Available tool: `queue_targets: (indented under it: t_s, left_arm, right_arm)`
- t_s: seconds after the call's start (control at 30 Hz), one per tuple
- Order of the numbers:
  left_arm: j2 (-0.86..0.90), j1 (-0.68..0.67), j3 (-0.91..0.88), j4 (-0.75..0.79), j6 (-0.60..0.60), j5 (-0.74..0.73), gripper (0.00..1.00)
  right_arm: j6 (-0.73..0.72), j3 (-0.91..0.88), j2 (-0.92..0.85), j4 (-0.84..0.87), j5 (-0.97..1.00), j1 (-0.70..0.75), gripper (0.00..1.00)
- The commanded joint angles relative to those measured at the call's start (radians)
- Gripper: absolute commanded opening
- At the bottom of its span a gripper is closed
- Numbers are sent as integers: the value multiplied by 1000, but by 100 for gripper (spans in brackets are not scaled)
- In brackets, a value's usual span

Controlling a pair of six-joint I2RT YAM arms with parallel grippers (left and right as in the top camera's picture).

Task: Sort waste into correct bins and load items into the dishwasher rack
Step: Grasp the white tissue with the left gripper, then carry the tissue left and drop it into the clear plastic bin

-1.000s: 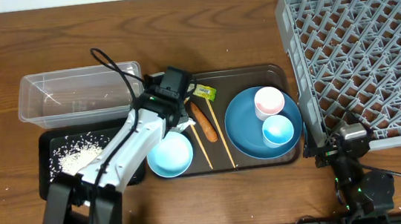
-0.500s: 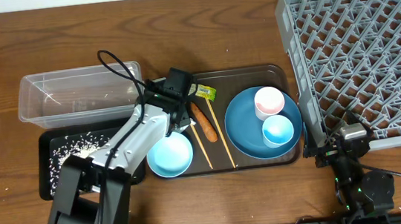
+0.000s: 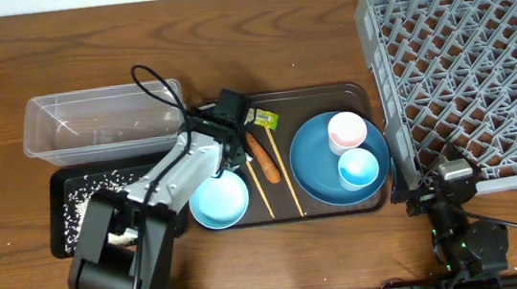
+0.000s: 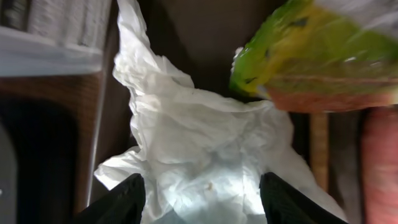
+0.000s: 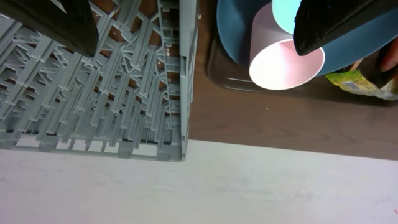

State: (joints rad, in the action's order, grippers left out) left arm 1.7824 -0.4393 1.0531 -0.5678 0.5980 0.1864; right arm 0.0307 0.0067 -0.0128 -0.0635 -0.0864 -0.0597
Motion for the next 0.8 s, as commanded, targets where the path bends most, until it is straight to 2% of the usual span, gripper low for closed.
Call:
queue_targets:
  t_s: [0.0,0.17,0.23,0.3,0.47,0.77]
  left_arm:
    - [24,4,-17,2,6,5,51]
    - [24,4,-17,6,6,5,28]
    - [22,4,-17,5,-1,5,22]
    - [16,4,-16,5,-21,6,6]
    - [-36,4,-12,-3,-29,9,6]
    - [-261,4,-12,-29,-30,8,6]
  right_arm:
    - [8,-1,3,-4,4,-11,99]
    - [8,-1,3,-4,4,-11,99]
    - [8,-1,3,-4,4,-11,99]
    - [8,-1,3,-4,4,-11,99]
    - [8,-1,3,-4,4,-11,99]
    - [8,-1,3,-4,4,-11,99]
